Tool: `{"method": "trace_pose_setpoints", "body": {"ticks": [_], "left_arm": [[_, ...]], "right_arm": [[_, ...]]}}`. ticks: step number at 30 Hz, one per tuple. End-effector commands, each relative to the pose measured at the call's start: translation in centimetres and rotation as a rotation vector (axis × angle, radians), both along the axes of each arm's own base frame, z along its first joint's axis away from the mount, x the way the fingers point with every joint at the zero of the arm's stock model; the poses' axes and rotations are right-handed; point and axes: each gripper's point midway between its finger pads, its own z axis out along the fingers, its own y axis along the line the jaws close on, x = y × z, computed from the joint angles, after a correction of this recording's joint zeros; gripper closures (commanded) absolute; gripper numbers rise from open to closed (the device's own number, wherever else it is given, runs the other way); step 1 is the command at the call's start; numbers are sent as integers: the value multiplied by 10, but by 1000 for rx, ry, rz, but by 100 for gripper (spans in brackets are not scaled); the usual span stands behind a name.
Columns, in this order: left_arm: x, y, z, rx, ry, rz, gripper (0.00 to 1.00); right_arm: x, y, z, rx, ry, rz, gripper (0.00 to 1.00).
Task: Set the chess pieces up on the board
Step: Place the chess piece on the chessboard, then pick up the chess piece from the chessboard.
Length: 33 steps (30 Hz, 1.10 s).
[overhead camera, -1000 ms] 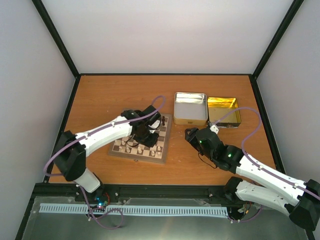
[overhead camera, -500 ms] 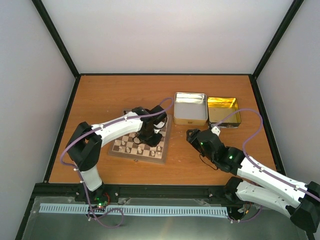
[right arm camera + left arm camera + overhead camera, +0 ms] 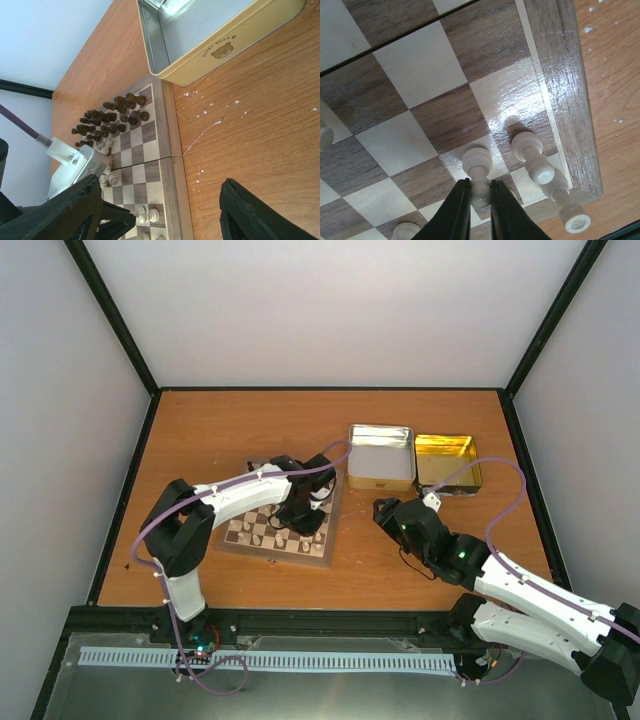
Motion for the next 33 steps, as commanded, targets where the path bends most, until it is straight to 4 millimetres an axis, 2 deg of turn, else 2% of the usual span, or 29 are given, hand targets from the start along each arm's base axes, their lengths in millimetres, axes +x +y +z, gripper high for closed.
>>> {"method": "trace_pose_setpoints", "body": {"ticks": [1, 7, 14, 22, 25, 27, 29, 30, 33], "left_arm": [[4, -1, 2, 5, -6, -23, 89], [3, 1, 2, 9, -5, -29, 86], [4, -3, 8, -11, -10, -37, 75], [24, -13, 47, -85, -140, -3, 59], [41, -4, 58, -72, -233, 81, 56], [57, 8, 68, -77, -315, 199, 49], [67, 17, 76, -114, -379, 298, 46], [70, 23, 81, -132, -414, 361, 42], [74, 31, 79, -171, -462, 448, 39]], "right_arm": [[3, -9, -2, -26, -14, -33, 36], [2, -10, -2, -26, -15, -36, 36], [2, -9, -2, -24, -12, -33, 36], [2, -8, 0, -30, -15, -19, 36], [3, -1, 2, -41, -26, 19, 35], [4, 5, 3, -47, -31, 53, 35], [4, 10, 2, -52, -24, 70, 35], [5, 11, 1, -55, -22, 74, 35], [6, 15, -2, -57, -13, 84, 35]]}}
